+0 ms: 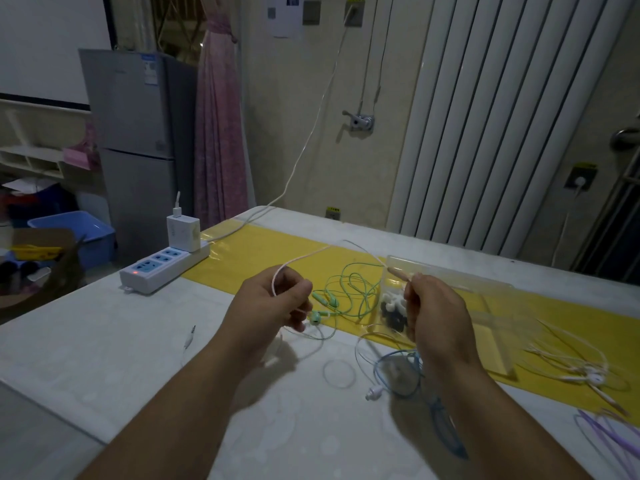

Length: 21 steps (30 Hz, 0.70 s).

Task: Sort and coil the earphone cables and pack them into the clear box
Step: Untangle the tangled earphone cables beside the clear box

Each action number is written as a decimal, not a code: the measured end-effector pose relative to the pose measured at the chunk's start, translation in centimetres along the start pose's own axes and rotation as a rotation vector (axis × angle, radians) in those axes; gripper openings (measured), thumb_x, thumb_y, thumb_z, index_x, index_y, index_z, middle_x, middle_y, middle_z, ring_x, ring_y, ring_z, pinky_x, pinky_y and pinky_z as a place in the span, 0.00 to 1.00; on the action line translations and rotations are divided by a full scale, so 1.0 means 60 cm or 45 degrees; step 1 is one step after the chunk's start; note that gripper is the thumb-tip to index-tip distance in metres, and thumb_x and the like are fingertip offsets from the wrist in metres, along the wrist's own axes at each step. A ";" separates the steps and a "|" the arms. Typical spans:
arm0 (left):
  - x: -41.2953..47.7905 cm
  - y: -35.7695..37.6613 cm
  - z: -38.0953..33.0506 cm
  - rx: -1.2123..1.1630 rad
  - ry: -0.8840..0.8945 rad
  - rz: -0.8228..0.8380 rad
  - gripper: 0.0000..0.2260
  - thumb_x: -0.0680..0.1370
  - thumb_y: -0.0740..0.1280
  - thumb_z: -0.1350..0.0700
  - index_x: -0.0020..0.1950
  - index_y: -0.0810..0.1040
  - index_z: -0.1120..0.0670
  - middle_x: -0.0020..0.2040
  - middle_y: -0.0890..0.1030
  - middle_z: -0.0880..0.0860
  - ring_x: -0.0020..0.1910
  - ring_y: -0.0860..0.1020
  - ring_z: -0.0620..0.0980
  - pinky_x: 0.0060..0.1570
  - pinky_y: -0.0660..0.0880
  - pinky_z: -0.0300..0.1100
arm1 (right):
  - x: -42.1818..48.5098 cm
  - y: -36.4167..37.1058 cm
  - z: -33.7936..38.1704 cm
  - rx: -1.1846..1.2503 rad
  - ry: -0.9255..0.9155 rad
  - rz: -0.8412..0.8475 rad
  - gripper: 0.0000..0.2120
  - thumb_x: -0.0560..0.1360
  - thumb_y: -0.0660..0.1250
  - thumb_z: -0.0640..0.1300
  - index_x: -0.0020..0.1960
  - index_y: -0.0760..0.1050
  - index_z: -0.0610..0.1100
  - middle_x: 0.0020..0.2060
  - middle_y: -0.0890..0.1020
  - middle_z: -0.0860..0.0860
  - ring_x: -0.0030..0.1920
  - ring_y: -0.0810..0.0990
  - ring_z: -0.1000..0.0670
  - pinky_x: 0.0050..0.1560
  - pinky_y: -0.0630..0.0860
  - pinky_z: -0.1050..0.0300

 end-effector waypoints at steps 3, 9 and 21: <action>-0.002 0.013 0.006 -0.127 -0.035 0.110 0.02 0.68 0.70 0.61 0.36 0.80 0.55 0.36 0.78 0.59 0.34 0.78 0.51 0.37 0.78 0.43 | 0.002 0.009 -0.003 0.030 -0.023 0.058 0.12 0.77 0.56 0.35 0.35 0.68 0.40 0.22 0.65 0.54 0.26 0.61 0.53 0.29 0.59 0.56; -0.009 0.024 0.005 -0.124 -0.083 0.125 0.06 0.73 0.68 0.72 0.41 0.77 0.62 0.37 0.80 0.63 0.33 0.79 0.53 0.36 0.79 0.43 | -0.001 0.035 -0.009 -0.129 -0.165 0.199 0.11 0.80 0.60 0.41 0.43 0.78 0.47 0.28 0.72 0.54 0.31 0.69 0.53 0.33 0.68 0.57; -0.011 0.020 -0.006 -0.247 -0.079 0.045 0.11 0.64 0.72 0.64 0.43 0.73 0.62 0.38 0.79 0.66 0.34 0.81 0.54 0.34 0.79 0.43 | -0.037 0.097 -0.028 -0.266 -0.086 0.527 0.10 0.82 0.57 0.43 0.45 0.74 0.45 0.33 0.84 0.49 0.39 0.82 0.53 0.51 0.75 0.47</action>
Point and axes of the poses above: each hand's wrist, its own x-axis towards the middle knuckle, its own y-axis out of the palm, z = x × y, the point moved 10 cm from there along x, towards the middle knuckle
